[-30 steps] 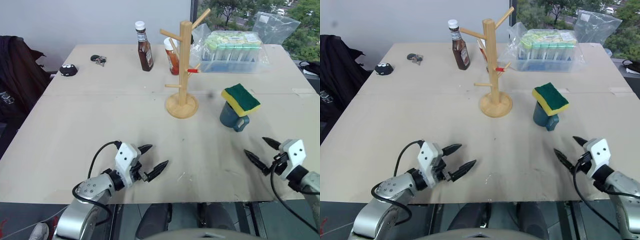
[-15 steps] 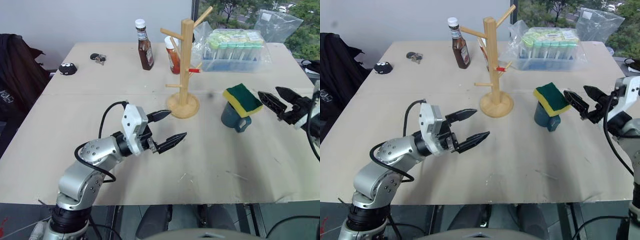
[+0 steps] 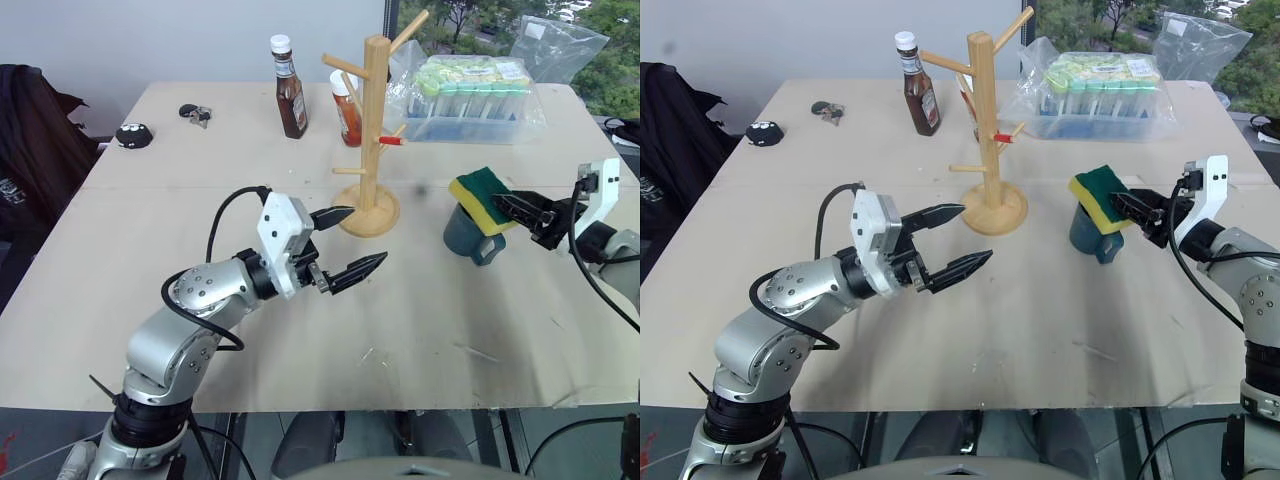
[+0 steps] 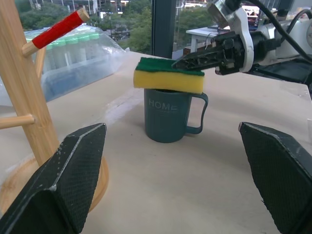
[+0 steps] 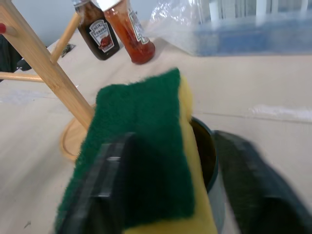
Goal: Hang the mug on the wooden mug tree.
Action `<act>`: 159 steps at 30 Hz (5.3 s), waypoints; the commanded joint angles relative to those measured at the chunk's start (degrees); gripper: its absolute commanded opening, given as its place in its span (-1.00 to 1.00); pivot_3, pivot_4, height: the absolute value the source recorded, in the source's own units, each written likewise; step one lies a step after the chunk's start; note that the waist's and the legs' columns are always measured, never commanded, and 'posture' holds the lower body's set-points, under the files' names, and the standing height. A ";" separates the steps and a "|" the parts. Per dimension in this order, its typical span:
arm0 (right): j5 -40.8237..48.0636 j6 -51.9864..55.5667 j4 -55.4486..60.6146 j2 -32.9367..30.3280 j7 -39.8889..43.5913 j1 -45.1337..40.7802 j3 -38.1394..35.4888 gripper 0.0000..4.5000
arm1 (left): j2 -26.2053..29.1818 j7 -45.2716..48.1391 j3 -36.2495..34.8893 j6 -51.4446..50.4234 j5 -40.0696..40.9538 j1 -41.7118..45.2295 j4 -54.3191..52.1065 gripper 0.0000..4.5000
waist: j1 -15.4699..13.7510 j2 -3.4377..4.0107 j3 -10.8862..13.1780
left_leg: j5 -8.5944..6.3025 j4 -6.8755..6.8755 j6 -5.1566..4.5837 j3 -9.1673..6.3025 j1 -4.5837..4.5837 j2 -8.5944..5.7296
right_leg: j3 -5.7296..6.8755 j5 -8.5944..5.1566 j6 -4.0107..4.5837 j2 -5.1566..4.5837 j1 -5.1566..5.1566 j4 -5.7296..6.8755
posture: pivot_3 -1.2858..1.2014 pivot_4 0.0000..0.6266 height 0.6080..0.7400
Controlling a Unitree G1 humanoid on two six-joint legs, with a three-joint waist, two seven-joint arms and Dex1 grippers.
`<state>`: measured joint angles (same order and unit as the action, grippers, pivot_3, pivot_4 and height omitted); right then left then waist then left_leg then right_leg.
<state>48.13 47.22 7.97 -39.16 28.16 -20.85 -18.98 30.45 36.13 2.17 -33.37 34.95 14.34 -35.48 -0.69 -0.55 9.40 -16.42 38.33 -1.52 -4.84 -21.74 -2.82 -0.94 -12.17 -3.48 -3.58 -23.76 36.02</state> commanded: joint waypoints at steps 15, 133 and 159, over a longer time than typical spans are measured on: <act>4.87 1.25 5.43 -0.23 -3.02 0.21 -8.73 -0.98 | -0.38 3.08 2.72 0.14 0.71 4.34 -0.33 1.00 | -0.04 0.00 0.00 | 0.00 0.01 0.00 -0.02 -0.02 -0.01 | 0.02 0.00 0.00 0.00 0.00 0.00 | 0.03 -0.52 1.00; -41.66 -1.96 4.49 -15.15 33.31 -46.03 41.84 -0.99 | -23.66 -1.51 -2.31 28.11 -5.09 -3.26 9.88 1.00 | 0.21 0.03 -0.04 | 0.01 0.07 0.03 -0.07 -0.44 -0.11 | 0.09 0.03 -0.02 -0.38 -0.50 0.06 | 0.03 -0.52 1.00; -59.64 -16.87 -13.28 -1.80 41.96 -57.06 48.94 -0.99 | -16.40 -1.67 -0.90 24.65 -7.61 -10.08 11.59 1.00 | 0.17 0.05 -0.03 | 0.01 0.05 0.06 0.00 -0.47 -0.11 | -0.01 0.04 0.00 -0.34 -0.72 0.28 | 0.03 -0.52 1.00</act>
<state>-10.24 31.40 -5.65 -41.14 69.76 -75.59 30.79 13.73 34.66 0.72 -8.74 27.98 4.15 -23.23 -0.52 -0.49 9.37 -16.41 38.39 -1.46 -4.84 -22.21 -2.93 -0.95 -12.14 -3.49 -3.91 -24.49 36.32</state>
